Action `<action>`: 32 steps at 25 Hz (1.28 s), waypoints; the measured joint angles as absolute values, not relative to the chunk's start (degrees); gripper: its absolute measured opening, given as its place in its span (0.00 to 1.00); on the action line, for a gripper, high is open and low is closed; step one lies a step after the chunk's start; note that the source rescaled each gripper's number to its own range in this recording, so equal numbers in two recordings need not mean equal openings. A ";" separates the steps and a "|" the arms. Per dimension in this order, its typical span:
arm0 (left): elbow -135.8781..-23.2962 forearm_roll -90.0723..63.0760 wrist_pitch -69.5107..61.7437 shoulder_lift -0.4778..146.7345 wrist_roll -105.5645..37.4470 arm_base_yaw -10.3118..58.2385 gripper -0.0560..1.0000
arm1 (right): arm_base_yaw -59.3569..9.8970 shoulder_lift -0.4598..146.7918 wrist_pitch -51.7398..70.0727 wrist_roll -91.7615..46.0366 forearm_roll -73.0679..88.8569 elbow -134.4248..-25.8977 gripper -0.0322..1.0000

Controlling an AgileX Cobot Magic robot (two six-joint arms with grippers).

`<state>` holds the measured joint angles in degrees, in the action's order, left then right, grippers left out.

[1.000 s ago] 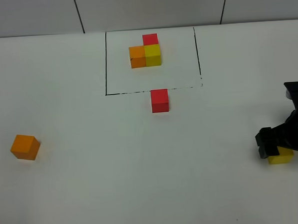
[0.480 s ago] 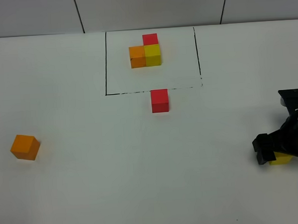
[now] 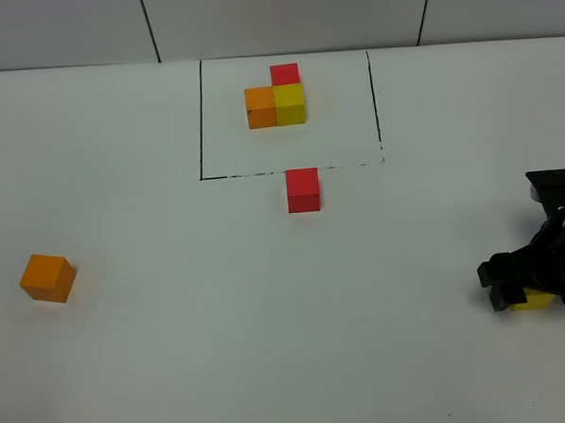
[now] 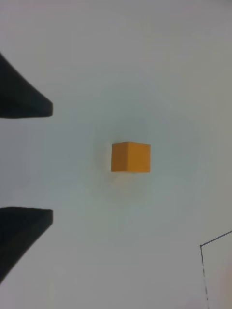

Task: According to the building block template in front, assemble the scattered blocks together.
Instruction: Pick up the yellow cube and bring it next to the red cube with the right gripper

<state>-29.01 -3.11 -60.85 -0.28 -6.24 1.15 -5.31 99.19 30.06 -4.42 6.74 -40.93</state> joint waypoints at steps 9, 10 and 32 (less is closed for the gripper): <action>-29.01 -3.11 -60.85 -0.28 -6.24 1.15 0.06 | -5.31 99.19 30.94 -4.44 7.25 -40.98 0.04; -29.01 -3.11 -60.85 -0.28 -6.24 1.15 0.06 | -5.31 99.19 31.00 -4.44 7.27 -40.98 0.04; -29.01 -3.11 -60.85 -0.28 -6.24 1.15 0.06 | -36.45 103.90 44.62 33.83 -9.29 -62.21 0.04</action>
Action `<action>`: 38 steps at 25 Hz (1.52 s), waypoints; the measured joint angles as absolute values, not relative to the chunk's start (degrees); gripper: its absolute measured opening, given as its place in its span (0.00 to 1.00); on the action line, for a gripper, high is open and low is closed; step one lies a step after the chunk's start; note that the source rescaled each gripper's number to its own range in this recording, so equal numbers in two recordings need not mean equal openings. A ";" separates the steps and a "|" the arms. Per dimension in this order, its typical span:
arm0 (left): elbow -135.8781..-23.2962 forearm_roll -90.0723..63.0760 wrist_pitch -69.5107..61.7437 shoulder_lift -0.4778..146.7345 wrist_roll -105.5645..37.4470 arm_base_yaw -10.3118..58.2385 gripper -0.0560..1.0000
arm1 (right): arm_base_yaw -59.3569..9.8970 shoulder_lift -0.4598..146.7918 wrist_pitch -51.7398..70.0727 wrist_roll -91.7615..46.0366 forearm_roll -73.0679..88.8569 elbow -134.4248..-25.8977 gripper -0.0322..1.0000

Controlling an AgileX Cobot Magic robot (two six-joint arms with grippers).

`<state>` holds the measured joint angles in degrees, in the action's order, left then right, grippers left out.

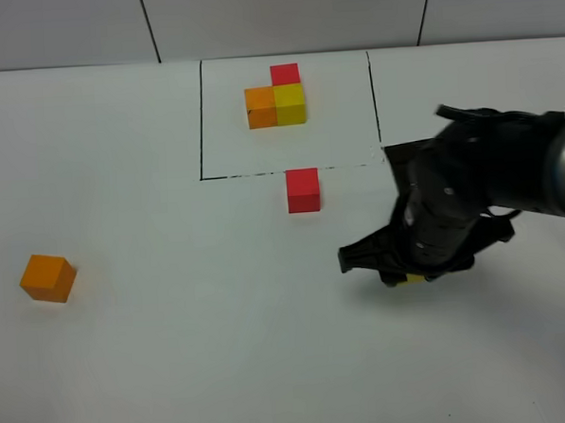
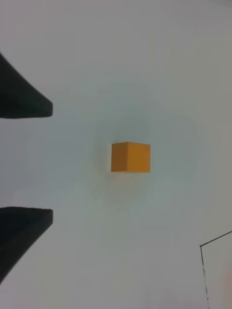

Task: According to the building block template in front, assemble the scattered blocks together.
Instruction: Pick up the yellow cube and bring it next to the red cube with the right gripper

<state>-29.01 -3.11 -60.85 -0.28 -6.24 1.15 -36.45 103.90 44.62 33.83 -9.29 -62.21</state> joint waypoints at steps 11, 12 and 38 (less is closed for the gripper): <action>-29.01 -3.11 -60.85 -0.28 -6.24 1.15 0.06 | -41.52 117.46 52.10 37.33 -10.19 -83.46 0.04; -29.01 -3.11 -60.85 -0.28 -6.24 1.15 0.06 | -41.73 118.01 52.16 37.33 -10.07 -84.15 0.04; -29.01 -3.11 -60.85 -0.28 -6.24 1.15 0.06 | -41.87 124.51 49.90 35.68 -6.10 -88.65 0.03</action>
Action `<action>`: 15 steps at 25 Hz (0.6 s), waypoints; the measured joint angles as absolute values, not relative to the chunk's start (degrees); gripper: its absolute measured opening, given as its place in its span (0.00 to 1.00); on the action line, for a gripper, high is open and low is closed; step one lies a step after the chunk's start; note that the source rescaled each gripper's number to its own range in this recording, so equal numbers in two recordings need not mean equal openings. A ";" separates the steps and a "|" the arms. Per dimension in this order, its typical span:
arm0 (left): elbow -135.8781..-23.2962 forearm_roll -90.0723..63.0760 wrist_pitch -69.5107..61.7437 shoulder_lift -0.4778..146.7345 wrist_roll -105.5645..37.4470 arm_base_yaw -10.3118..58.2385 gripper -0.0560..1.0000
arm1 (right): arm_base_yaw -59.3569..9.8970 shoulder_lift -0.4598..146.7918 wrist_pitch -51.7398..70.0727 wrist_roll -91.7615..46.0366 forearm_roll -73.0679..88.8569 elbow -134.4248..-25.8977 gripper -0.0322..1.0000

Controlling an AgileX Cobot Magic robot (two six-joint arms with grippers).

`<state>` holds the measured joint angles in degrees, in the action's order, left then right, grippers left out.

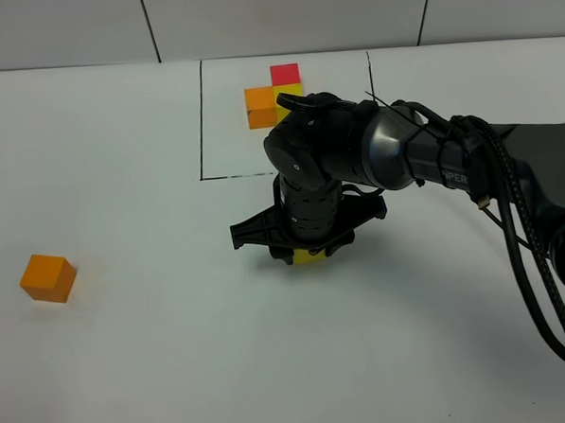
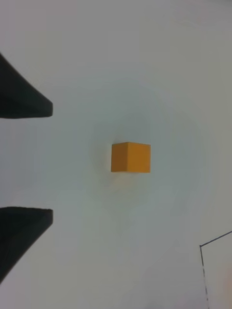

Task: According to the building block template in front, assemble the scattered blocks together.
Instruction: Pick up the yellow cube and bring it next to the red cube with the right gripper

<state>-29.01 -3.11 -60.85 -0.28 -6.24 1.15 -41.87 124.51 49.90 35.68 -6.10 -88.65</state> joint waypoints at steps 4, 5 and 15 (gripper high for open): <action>-29.01 -3.11 -60.85 -0.28 -6.24 1.15 0.06 | -41.87 125.55 49.41 35.78 -6.16 -89.69 0.03; -29.01 -3.11 -60.85 -0.28 -6.24 1.15 0.06 | -41.87 125.79 49.22 36.20 -6.16 -89.81 0.03; -29.01 -3.11 -60.85 -0.28 -6.24 1.15 0.06 | -41.17 127.50 47.86 38.26 -5.83 -90.00 0.03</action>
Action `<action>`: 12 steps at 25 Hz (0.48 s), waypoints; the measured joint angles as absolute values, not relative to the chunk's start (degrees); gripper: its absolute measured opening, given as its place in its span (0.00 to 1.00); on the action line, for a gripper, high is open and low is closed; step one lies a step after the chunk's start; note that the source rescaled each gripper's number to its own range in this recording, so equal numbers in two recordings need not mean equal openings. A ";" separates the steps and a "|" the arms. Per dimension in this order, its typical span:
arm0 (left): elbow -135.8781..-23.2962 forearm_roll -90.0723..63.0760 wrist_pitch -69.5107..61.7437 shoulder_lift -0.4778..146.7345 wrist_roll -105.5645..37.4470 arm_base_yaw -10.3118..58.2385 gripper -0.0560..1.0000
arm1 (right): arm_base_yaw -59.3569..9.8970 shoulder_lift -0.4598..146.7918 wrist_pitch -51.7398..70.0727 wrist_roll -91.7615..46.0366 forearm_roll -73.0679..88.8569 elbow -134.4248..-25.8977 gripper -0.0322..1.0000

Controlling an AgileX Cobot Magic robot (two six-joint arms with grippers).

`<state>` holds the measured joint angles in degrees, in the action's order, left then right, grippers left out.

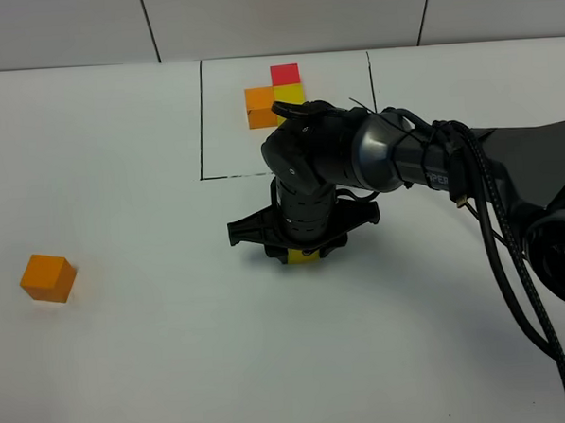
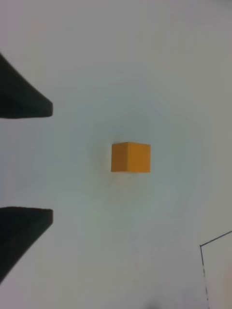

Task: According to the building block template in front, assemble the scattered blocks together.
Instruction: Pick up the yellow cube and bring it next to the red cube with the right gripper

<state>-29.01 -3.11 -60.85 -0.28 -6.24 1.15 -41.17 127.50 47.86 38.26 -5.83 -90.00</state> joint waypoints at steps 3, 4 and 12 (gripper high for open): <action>-29.01 -3.11 -60.85 -0.28 -6.24 1.15 0.06 | -41.16 127.55 47.79 38.38 -5.78 -90.00 0.03; -29.01 -3.11 -60.85 -0.28 -6.24 1.15 0.06 | -41.16 127.63 47.79 38.45 -5.78 -90.05 0.03; -29.01 -3.11 -60.85 -0.28 -6.24 1.15 0.06 | -40.77 128.44 47.34 39.04 -5.35 -90.42 0.03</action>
<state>-29.01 -3.11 -60.85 -0.28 -6.24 1.15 -40.77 128.44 47.34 39.04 -5.35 -90.42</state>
